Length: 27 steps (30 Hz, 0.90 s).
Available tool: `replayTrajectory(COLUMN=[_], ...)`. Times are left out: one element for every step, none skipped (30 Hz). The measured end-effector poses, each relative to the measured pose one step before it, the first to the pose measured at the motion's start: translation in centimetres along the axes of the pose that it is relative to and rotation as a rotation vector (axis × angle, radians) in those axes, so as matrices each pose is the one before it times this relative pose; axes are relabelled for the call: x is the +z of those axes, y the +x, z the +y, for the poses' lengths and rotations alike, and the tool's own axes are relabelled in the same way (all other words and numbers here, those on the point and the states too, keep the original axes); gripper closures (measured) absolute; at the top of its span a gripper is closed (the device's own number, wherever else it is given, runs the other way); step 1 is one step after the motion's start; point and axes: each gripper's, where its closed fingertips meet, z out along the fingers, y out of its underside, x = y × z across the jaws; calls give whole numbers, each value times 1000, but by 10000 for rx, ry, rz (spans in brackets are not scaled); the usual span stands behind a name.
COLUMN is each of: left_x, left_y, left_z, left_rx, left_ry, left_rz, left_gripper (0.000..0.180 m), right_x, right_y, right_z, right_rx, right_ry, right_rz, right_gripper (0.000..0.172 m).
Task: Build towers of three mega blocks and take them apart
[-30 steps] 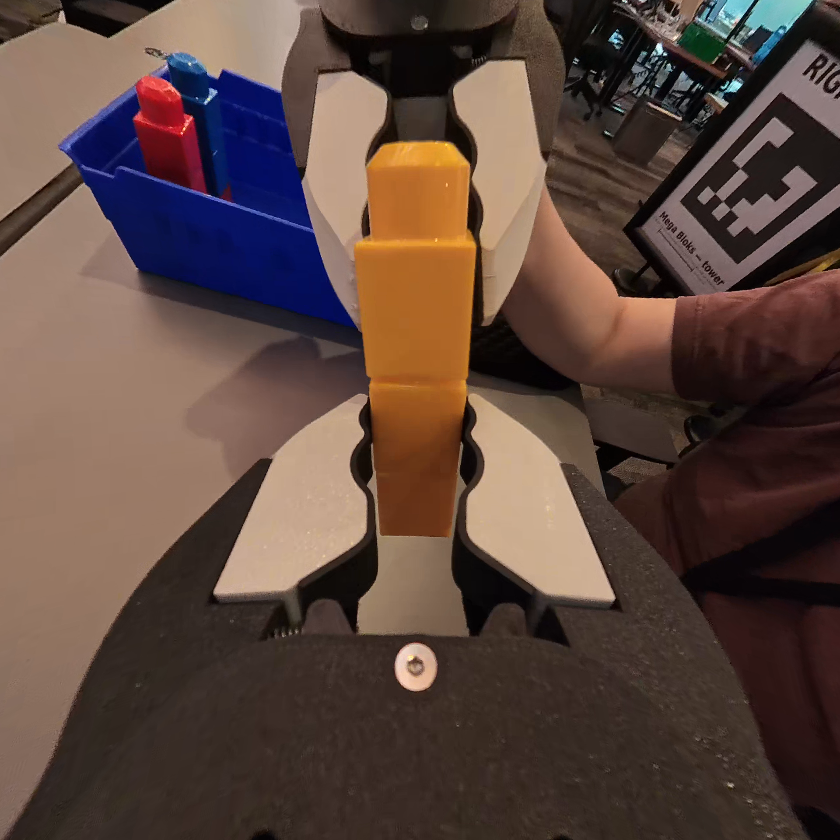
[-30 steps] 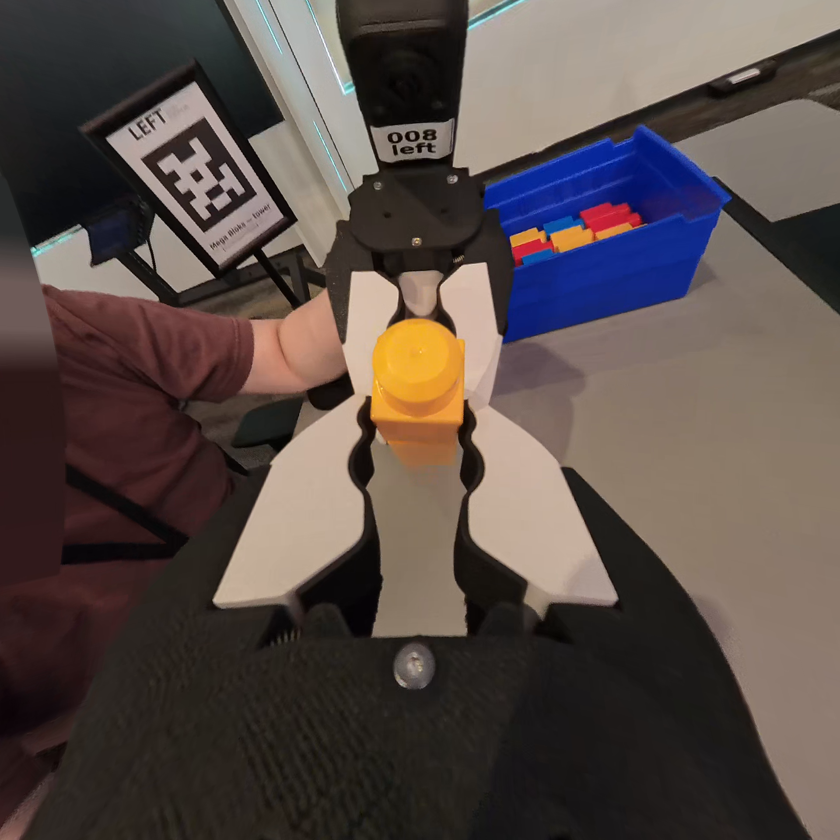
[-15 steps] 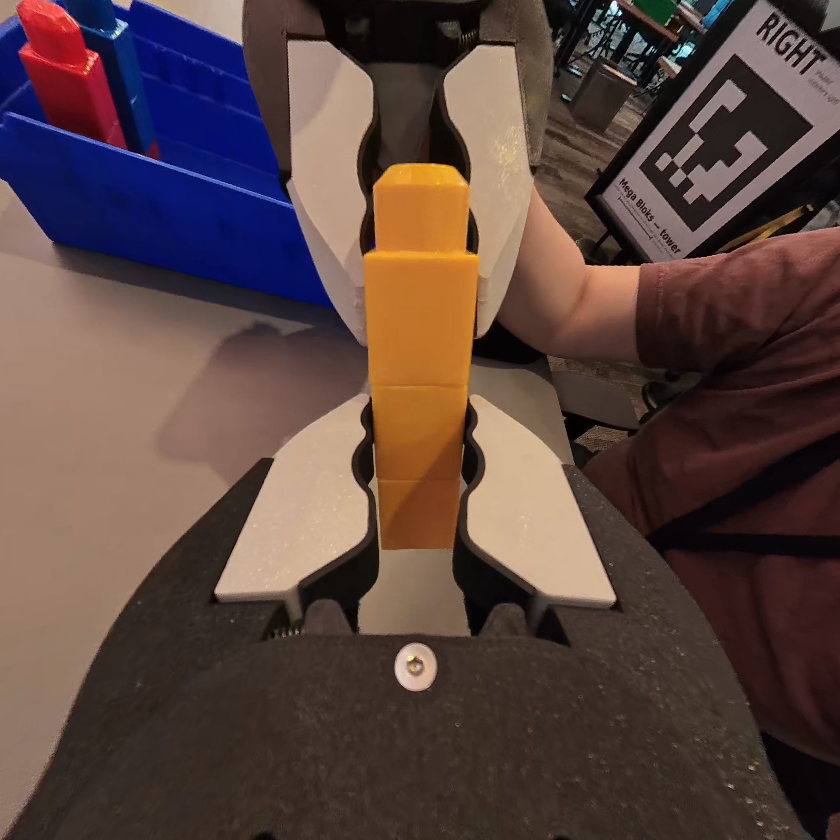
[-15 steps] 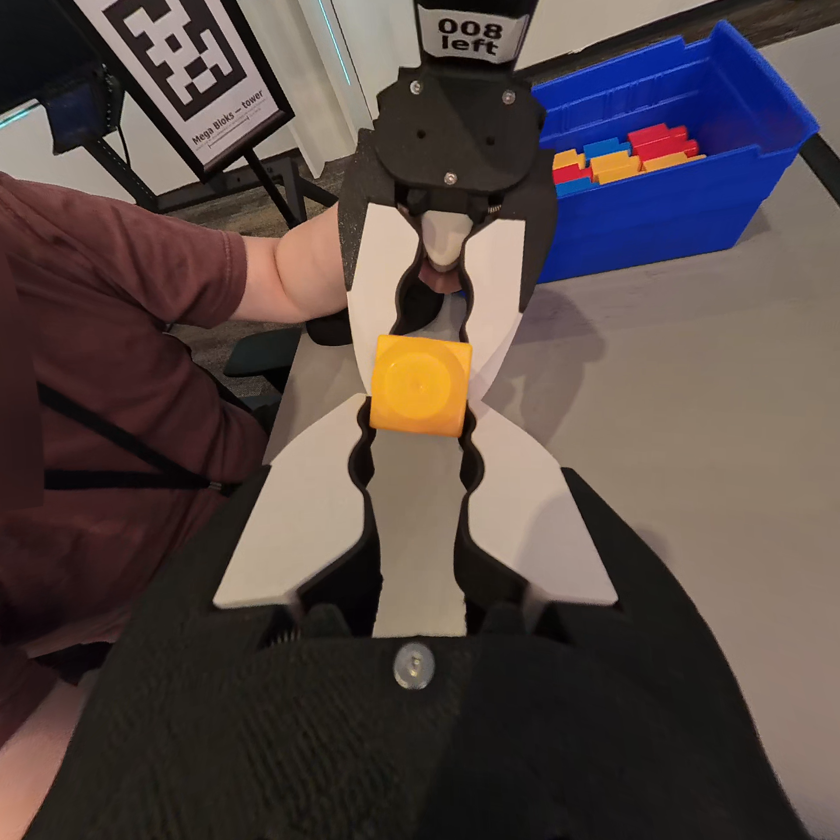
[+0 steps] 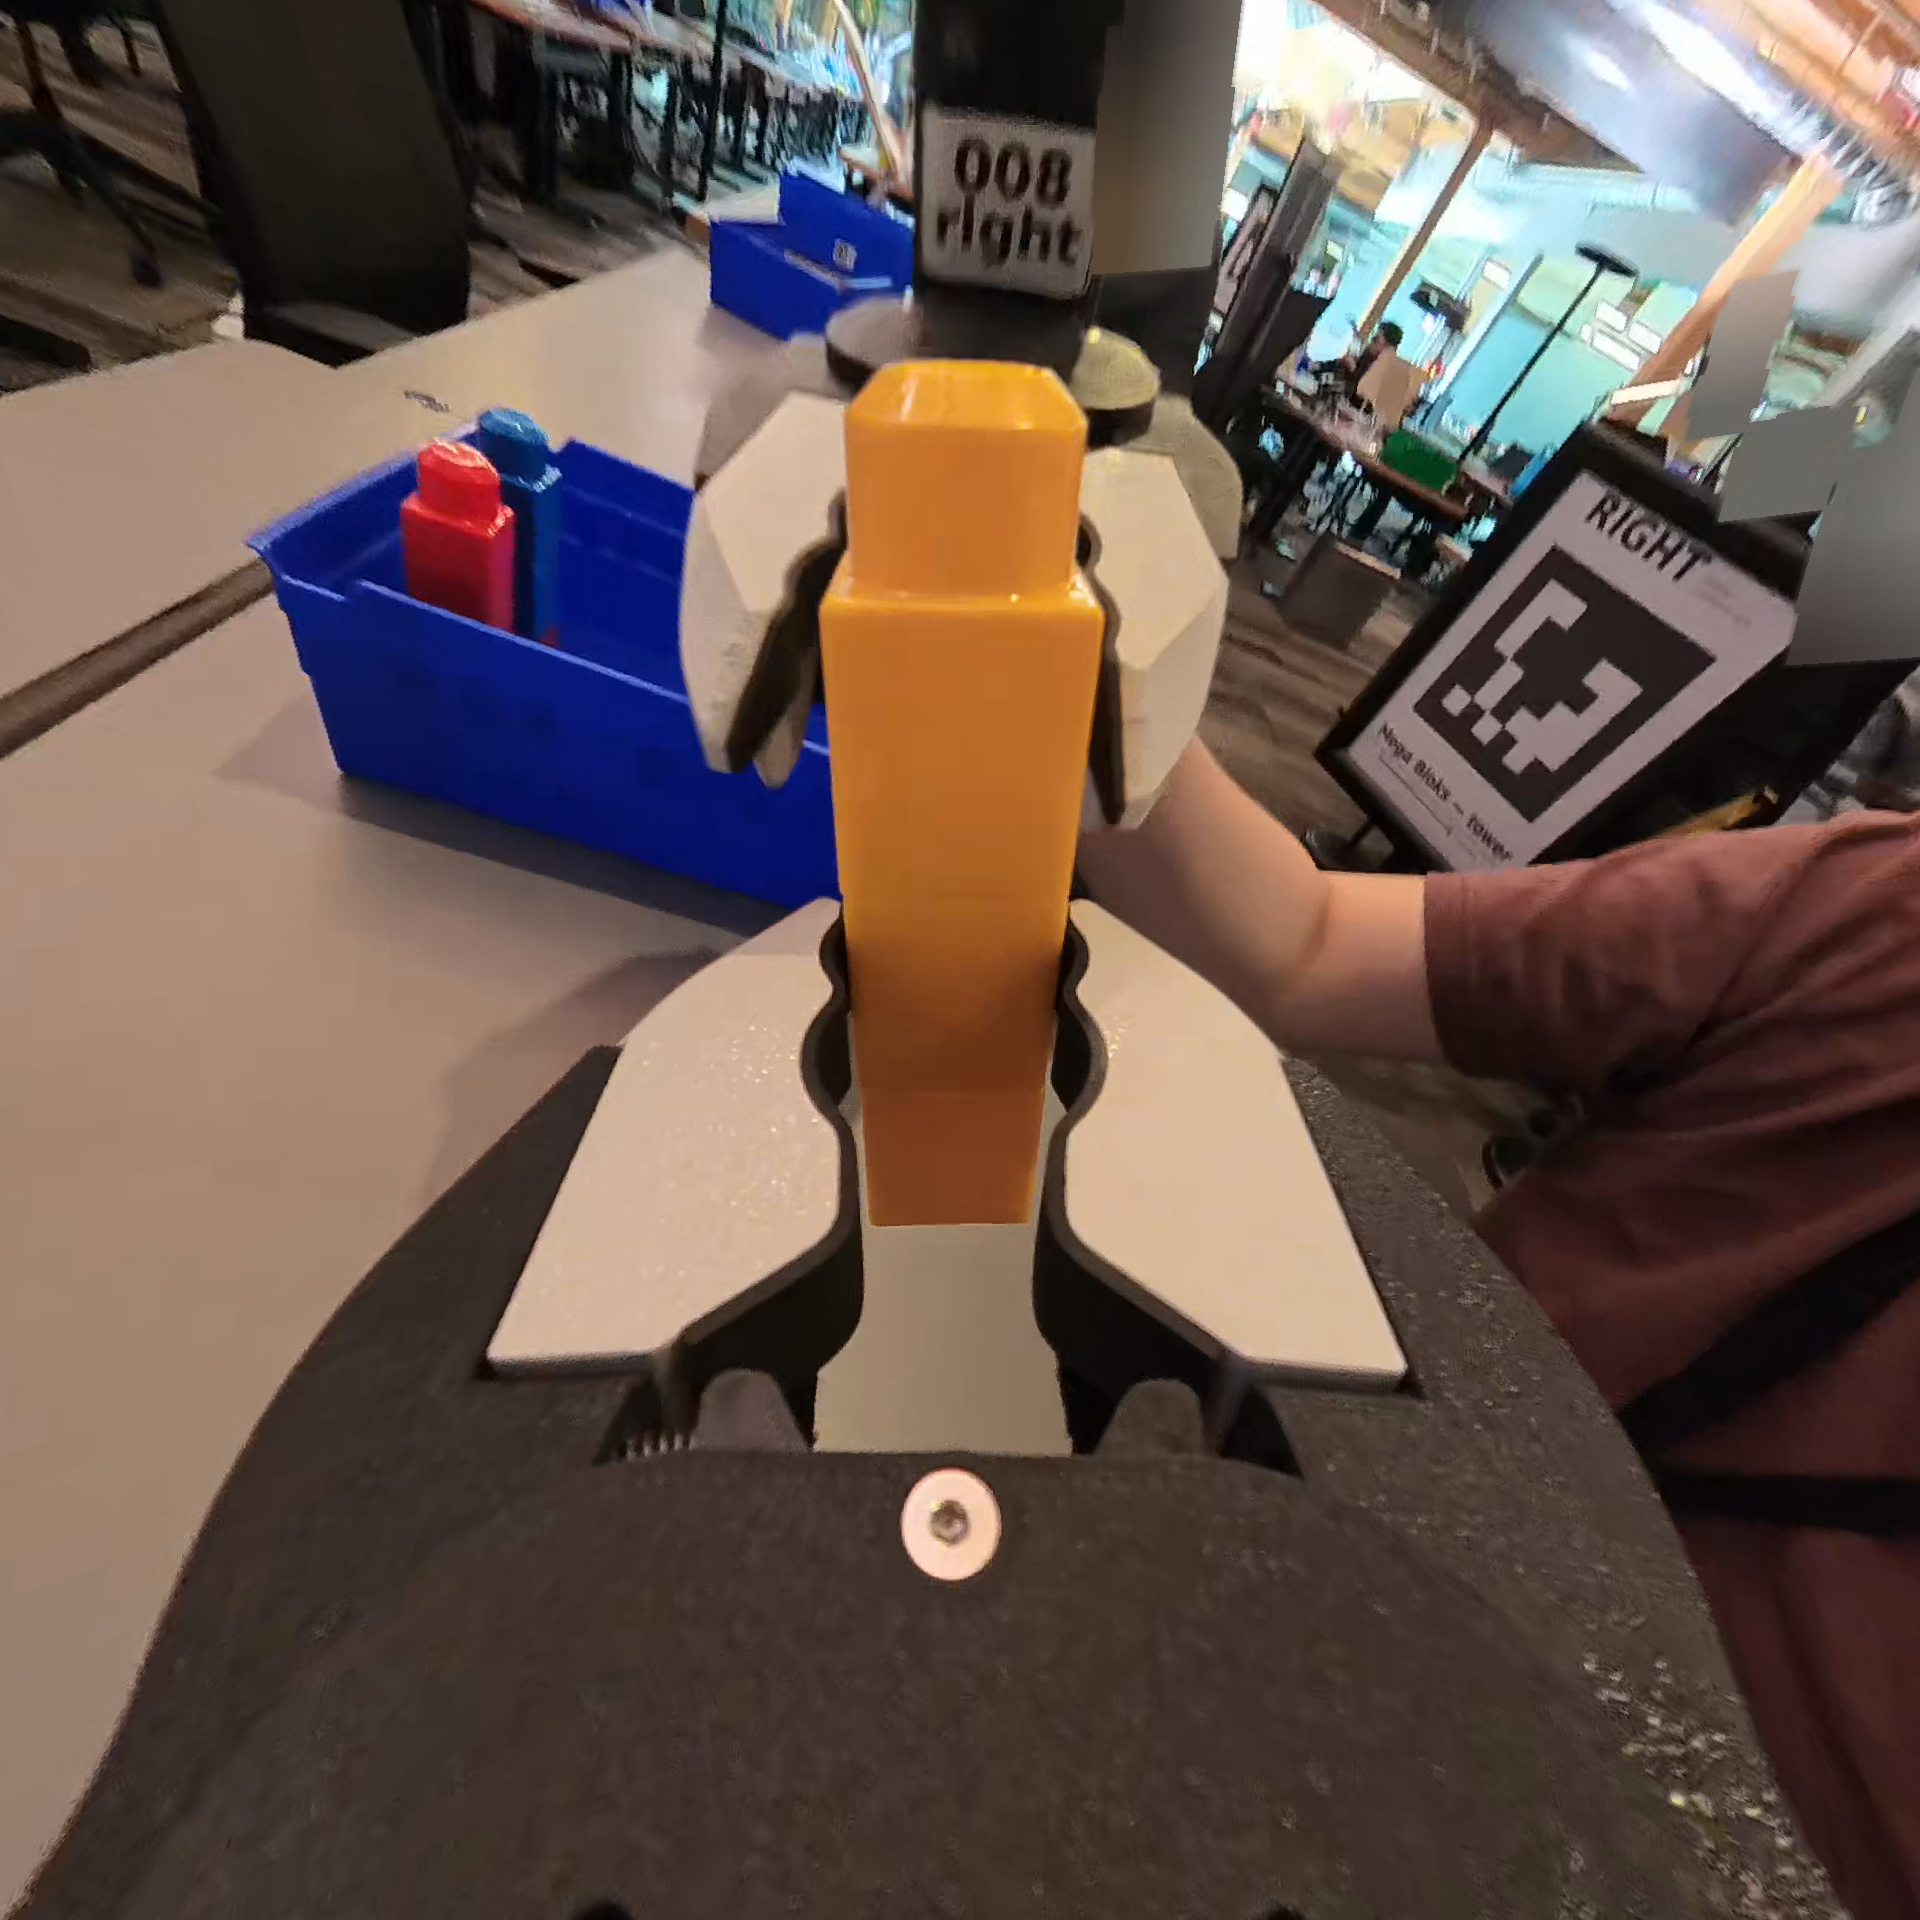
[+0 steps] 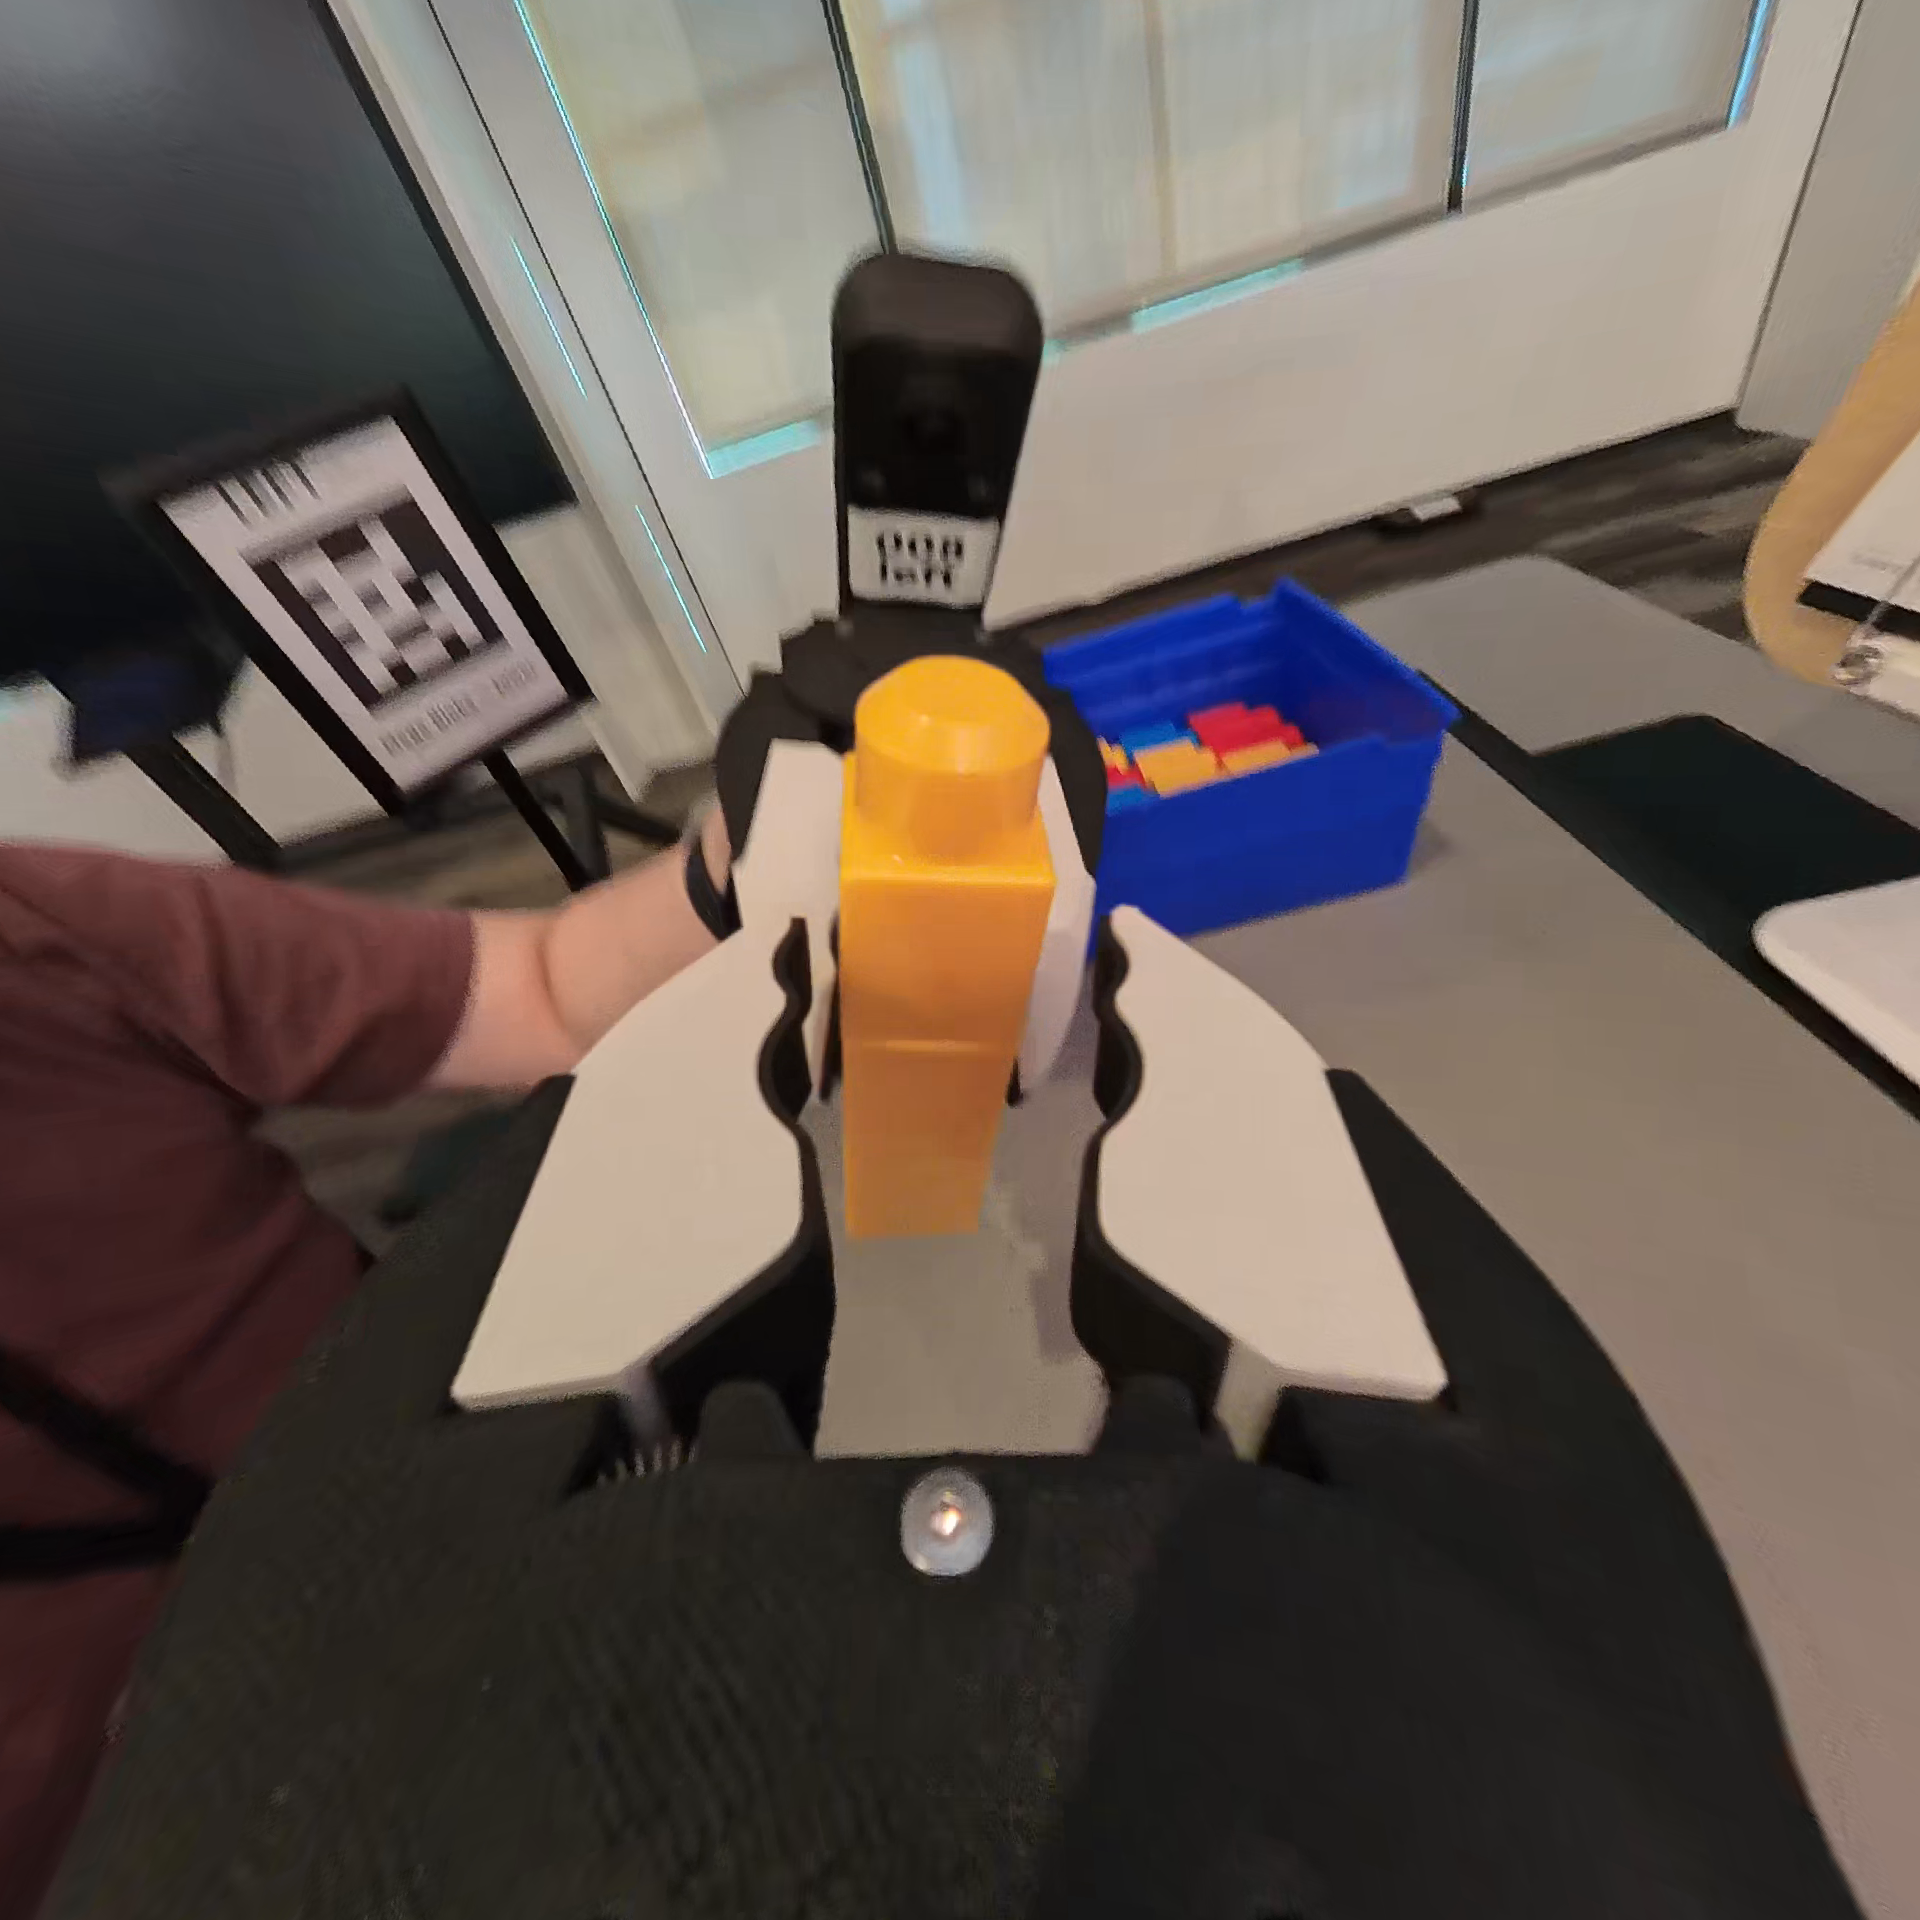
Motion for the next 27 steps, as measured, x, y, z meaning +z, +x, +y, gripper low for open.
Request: replayTrajectory(left_x=[-128,-94,-56,-22,-13,-49,-91,-84,-37,-8,-25,-14,-79,-116,-137,-128,-62,24,56,65,68,53,55,27,54,46,33], left_y=[-116,-140,-109,-92,-213,-26,35,12,22,-97,-100,67,7,-27,-8,-26,17,-19,-41,-28,-51,-10,38,13,27,-22,-37], left_z=[-328,-211,-61,68,78,-22,-127,-87,13,33,-126,-112,-80,-9,121,56,5,90,130,119,198,127,101,21,72,127,51], left_rx=[-64,-12,26,26,32,82,-41,-64,-64,-15,9,-73,-64,12,59,57,-17,-20,13,9,-13,26,7,31,6,42,43], left_ry=[226,138,29,-57,-59,19,68,34,-11,-27,117,79,26,-26,-133,-57,-12,-66,-92,-72,-139,-76,-69,-16,-62,-101,-38], left_rz=[-48,-87,-81,-73,-161,-42,30,16,38,-42,-60,74,28,-5,-7,-47,-17,-39,-51,-30,-28,-15,23,-13,-8,-48,-43], left_gripper=[144,144,144,144,144,144,144,145,144,145,145,145,145,145,145,145,145,145,145,145,145,145,145,145,145,145,145], right_x=[229,247,204,216,173,72,39,-3,-52,-86,-126,-94,-8,69,135,115,64,7,-2,-16,38,42,33,-18,-31,-9,-5], right_y=[-24,24,155,213,-79,17,-26,13,-2,79,66,-34,1,12,-14,-10,-18,12,21,14,45,0,-44,-33,-34,-6,2], right_z=[-642,-218,59,242,218,-101,-110,-7,129,214,114,62,90,98,111,40,-36,43,118,85,120,58,49,29,79,125,60], right_rx=[462,316,115,-10,-116,-50,92,153,52,-23,31,44,5,-23,-39,-44,19,15,8,-11,-29,-53,-47,-30,0,-10,-28], right_ry=[556,291,67,-55,-89,134,134,39,-80,-150,-84,-38,-53,-56,-60,-4,46,-20,-62,-52,-85,-59,-68,-46,-69,-85,-35], right_rz=[-206,-152,-17,80,-78,30,-39,-60,-71,2,-10,-65,6,33,27,27,-18,-12,-6,0,50,52,28,8,-23,-14,-1], right_gripper=[119,120,125,128,134,134,134,134,134,134,134,134,134,134,134,134,134,134,134,134,134,134,134,134,134,134,134])
